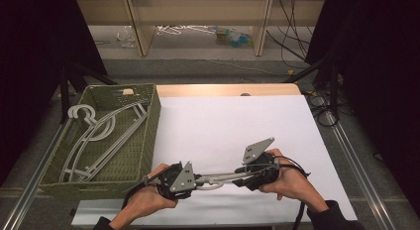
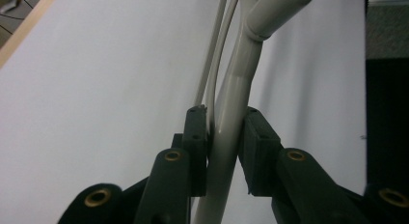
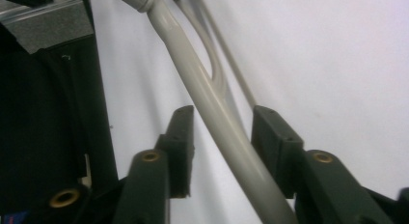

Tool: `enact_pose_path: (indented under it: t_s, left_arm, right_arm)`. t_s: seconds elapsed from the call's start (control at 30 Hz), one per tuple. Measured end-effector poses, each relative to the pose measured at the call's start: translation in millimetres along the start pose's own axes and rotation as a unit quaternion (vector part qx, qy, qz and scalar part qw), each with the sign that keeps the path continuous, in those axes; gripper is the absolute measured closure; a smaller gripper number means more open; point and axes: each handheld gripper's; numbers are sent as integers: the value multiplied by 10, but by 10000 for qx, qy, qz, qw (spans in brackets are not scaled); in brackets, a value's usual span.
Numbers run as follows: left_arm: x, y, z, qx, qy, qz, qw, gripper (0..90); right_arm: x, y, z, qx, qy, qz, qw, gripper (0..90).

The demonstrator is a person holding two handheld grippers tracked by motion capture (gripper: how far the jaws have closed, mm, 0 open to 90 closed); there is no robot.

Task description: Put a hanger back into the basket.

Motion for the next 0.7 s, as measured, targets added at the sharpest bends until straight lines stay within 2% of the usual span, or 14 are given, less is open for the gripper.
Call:
enact_pose_path:
  t_s: [0.2,0.27,0.37,0.4,0.47,0.57,0.6,0.7]
  left_arm:
    - [-96,-58,6,39,-465,-174,9988,734]
    - [-105,-65,6,56,-532,-191,9984,734]
    - [-167,-109,17,115,-705,-211,9972,737]
    - [-167,-109,17,115,-705,-211,9972,744]
    - [-166,-136,42,230,-879,-297,9954,753]
    - [-150,-165,79,299,-942,-464,9940,785]
    - [-138,-165,88,345,-1135,-580,9912,787]
    - [-141,-167,84,300,-1103,-587,9917,787]
  right_arm:
    - [-14,-34,22,203,49,-278,9994,508]
    - [-18,-46,29,280,85,-330,9990,496]
    - [-33,-128,69,654,142,-614,9959,434]
    - [-33,-128,69,654,142,-614,9959,434]
    - [-35,-187,90,852,156,-712,9937,407]
    - [-14,-236,99,1044,186,-876,9905,382]
    - [-13,-234,96,1013,218,-883,9907,377]
    - [-10,-223,92,985,196,-887,9910,373]
Point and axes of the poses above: each handheld gripper's, and its own axes: y roughly forward along the jaws, z roughly out of its top, x roughly to its right, and after that the axes turned 9 degrees about z, right-handed
